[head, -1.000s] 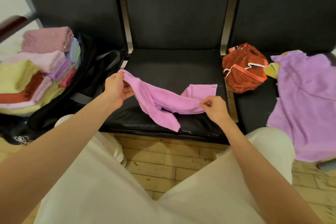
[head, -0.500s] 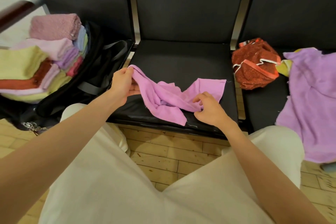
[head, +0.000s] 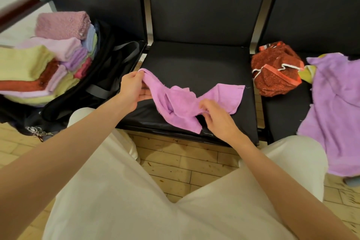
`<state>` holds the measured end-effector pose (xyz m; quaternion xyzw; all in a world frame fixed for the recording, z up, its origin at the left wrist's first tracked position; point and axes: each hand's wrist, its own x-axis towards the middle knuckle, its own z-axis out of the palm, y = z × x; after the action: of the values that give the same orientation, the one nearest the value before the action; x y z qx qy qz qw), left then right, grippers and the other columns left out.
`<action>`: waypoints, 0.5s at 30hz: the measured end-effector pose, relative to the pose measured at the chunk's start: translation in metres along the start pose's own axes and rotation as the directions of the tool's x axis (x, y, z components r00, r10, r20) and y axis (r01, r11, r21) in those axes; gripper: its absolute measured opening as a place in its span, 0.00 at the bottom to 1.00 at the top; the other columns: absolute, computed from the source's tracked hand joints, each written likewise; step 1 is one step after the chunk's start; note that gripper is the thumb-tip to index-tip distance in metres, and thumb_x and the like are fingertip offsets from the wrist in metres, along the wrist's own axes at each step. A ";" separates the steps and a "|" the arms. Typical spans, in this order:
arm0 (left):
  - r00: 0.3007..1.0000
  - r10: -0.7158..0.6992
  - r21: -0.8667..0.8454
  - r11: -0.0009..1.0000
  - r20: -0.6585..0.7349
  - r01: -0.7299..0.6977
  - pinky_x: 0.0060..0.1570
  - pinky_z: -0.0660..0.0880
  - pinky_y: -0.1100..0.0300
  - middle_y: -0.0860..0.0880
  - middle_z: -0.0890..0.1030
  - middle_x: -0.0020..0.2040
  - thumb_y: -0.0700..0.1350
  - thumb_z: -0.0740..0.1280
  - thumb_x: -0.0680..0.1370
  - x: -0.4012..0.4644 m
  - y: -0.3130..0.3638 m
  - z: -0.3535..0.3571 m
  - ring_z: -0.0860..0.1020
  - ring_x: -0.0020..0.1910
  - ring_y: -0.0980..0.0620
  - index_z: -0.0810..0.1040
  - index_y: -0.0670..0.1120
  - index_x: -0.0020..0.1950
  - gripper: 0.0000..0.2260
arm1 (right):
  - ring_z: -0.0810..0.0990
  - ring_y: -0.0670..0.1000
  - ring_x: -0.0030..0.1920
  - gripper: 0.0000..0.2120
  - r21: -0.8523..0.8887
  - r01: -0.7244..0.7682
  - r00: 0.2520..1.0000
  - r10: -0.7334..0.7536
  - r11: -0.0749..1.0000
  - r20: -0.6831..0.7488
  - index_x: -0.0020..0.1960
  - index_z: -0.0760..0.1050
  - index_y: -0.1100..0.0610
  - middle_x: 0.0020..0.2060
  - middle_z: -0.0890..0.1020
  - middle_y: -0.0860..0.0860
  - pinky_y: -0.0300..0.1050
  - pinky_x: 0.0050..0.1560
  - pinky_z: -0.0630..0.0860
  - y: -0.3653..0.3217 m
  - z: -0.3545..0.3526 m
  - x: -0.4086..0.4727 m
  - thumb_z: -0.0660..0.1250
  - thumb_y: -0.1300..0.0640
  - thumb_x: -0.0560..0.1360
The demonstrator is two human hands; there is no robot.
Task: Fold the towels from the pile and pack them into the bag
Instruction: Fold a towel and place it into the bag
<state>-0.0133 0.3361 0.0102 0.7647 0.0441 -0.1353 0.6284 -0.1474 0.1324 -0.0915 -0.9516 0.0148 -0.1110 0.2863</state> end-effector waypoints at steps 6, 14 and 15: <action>1.000 0.003 -0.011 1.000 -0.014 -0.003 0.32 0.80 0.60 0.46 0.82 0.39 0.42 0.56 0.83 -0.002 0.000 0.000 0.83 0.32 0.53 0.76 0.47 0.45 0.12 | 0.75 0.53 0.45 0.07 -0.181 0.145 0.964 -0.098 0.973 0.245 0.49 0.78 0.60 0.48 0.76 0.52 0.42 0.39 0.69 0.002 0.021 -0.007 0.63 0.65 0.74; 0.999 0.007 -0.026 1.000 -0.038 -0.008 0.30 0.79 0.61 0.46 0.81 0.39 0.41 0.56 0.83 0.000 -0.006 -0.004 0.83 0.30 0.54 0.76 0.47 0.44 0.12 | 0.73 0.53 0.50 0.11 -0.295 0.063 0.974 0.006 0.953 0.225 0.51 0.75 0.60 0.51 0.74 0.53 0.48 0.45 0.76 0.001 0.028 -0.007 0.69 0.54 0.74; 0.999 0.010 -0.023 1.000 -0.052 -0.012 0.30 0.79 0.61 0.46 0.81 0.39 0.41 0.56 0.82 0.001 -0.007 -0.006 0.83 0.31 0.53 0.76 0.48 0.44 0.12 | 0.74 0.54 0.49 0.09 -0.278 0.057 0.976 0.005 0.959 0.217 0.50 0.76 0.61 0.50 0.74 0.53 0.48 0.45 0.76 0.001 0.028 -0.006 0.67 0.55 0.75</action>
<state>-0.0135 0.3429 0.0047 0.7609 0.0576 -0.1117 0.6366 -0.1474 0.1475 -0.1162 -0.9892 -0.0133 -0.0077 0.1458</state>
